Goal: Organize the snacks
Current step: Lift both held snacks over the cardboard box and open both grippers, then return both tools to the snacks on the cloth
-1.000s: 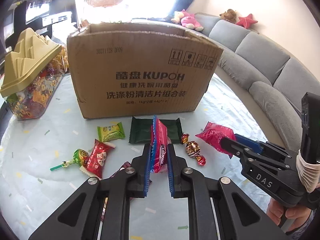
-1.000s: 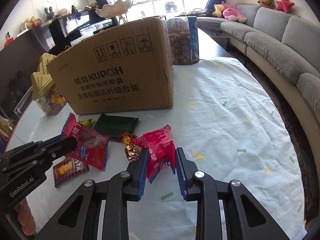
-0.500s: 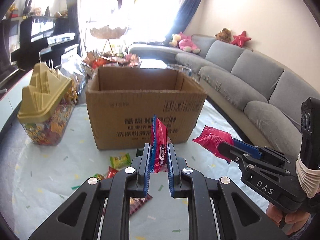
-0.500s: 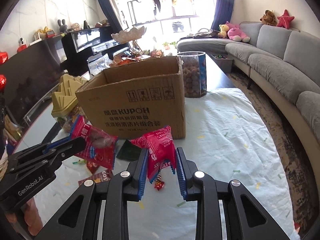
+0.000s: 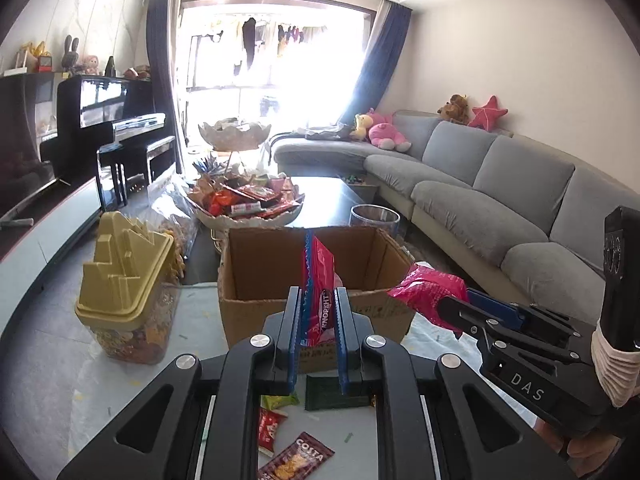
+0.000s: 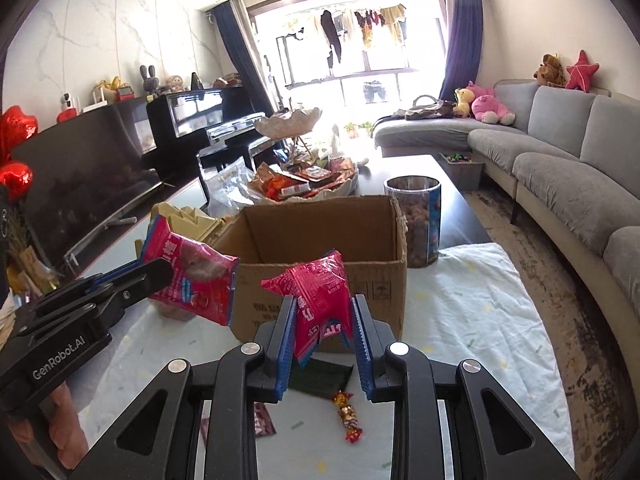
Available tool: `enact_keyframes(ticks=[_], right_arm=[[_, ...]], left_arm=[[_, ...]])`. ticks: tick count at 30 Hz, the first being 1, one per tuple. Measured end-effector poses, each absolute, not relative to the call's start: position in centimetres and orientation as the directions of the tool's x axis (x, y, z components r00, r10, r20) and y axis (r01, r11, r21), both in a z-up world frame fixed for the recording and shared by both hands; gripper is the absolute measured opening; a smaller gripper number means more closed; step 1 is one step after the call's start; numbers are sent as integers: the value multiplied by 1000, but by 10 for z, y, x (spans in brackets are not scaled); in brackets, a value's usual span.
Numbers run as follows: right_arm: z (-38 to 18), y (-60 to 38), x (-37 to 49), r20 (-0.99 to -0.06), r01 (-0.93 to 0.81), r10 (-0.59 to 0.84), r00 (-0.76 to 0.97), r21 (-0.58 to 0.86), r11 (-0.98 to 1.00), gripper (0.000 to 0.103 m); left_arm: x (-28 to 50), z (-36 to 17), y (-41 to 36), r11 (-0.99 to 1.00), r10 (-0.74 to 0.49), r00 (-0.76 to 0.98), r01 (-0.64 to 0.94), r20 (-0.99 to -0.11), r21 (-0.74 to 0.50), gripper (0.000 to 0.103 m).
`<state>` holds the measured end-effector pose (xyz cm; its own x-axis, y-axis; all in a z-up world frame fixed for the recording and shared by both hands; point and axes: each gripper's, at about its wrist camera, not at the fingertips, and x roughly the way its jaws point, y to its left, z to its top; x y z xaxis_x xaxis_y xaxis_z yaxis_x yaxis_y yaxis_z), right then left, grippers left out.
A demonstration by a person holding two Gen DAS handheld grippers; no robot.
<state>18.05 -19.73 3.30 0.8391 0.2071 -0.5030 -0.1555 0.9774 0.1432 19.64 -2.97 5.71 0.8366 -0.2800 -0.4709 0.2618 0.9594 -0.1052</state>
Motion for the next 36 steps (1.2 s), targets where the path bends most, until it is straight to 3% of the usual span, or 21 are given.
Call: enact_keyframes(ticks=[10, 32, 33, 34, 35, 36], right_arm=[[58, -183, 217, -480, -178, 216, 850, 123, 976, 28], [36, -176, 288, -523, -171, 202, 828, 107, 979, 29], [36, -176, 290, -520, -168, 200, 830, 108, 980, 30], [35, -177, 290, -521, -161, 192, 832, 104, 981, 37], [36, -177, 290, -524, -149, 179, 833, 100, 984, 52], [36, -178, 288, -521, -129, 161, 838, 97, 987, 60]], left_arm=[[231, 77, -15, 969, -246, 865, 228, -438, -93, 16], [312, 43, -20, 973, -224, 819, 216, -528, -78, 18], [313, 43, -20, 976, -211, 822, 208, -529, -67, 21], [313, 44, -20, 979, -197, 827, 196, -527, -58, 36], [311, 45, -19, 981, -184, 832, 185, -523, -51, 54], [309, 45, -18, 984, -169, 836, 172, -521, -43, 58]])
